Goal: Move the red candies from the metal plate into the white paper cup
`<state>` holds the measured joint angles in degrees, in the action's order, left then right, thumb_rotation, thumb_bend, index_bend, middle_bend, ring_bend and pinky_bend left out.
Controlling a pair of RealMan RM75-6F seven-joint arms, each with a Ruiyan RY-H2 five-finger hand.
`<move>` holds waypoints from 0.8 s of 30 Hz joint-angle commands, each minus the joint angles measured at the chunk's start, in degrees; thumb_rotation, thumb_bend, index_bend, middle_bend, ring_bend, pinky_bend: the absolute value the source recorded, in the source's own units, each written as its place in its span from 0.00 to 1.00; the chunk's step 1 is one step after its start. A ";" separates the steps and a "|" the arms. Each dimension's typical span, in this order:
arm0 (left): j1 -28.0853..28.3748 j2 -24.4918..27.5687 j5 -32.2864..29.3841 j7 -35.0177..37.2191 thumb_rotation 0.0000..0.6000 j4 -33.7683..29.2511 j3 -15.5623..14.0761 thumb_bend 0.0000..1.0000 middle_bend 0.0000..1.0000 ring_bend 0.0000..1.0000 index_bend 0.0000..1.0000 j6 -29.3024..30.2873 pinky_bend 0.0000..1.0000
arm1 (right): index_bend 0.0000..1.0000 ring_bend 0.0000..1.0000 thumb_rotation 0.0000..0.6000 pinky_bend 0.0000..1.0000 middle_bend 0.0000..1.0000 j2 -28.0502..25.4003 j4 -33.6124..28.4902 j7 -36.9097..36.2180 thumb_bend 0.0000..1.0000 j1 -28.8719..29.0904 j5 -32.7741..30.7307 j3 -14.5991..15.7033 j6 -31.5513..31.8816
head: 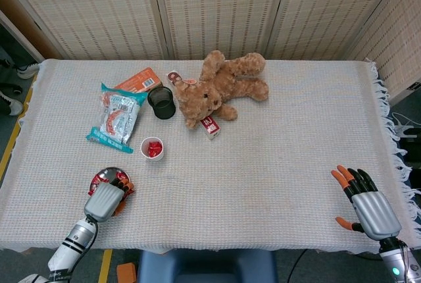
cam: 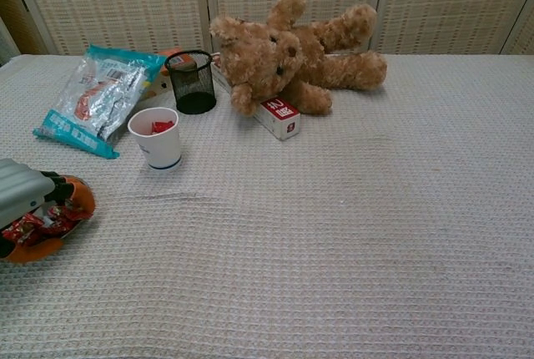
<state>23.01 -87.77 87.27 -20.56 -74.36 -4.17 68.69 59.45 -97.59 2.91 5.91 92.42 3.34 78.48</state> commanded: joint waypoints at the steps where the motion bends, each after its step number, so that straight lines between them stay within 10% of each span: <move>1: 0.11 0.12 -0.17 0.20 1.00 0.03 0.36 0.37 0.33 0.35 0.34 -0.25 0.98 | 0.00 0.00 1.00 0.00 0.00 0.01 0.00 0.02 0.05 0.01 -0.03 0.00 -0.05; 24: -0.06 0.16 -0.04 2.40 1.00 1.63 1.53 0.38 0.54 0.53 0.46 -0.62 1.00 | 0.00 0.00 1.00 0.00 0.00 0.26 -0.13 0.83 0.05 0.04 -0.10 0.06 -0.29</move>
<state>22.96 -87.57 87.23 -18.20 -72.76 -2.66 68.09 59.71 -97.72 3.75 5.95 92.32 3.40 78.19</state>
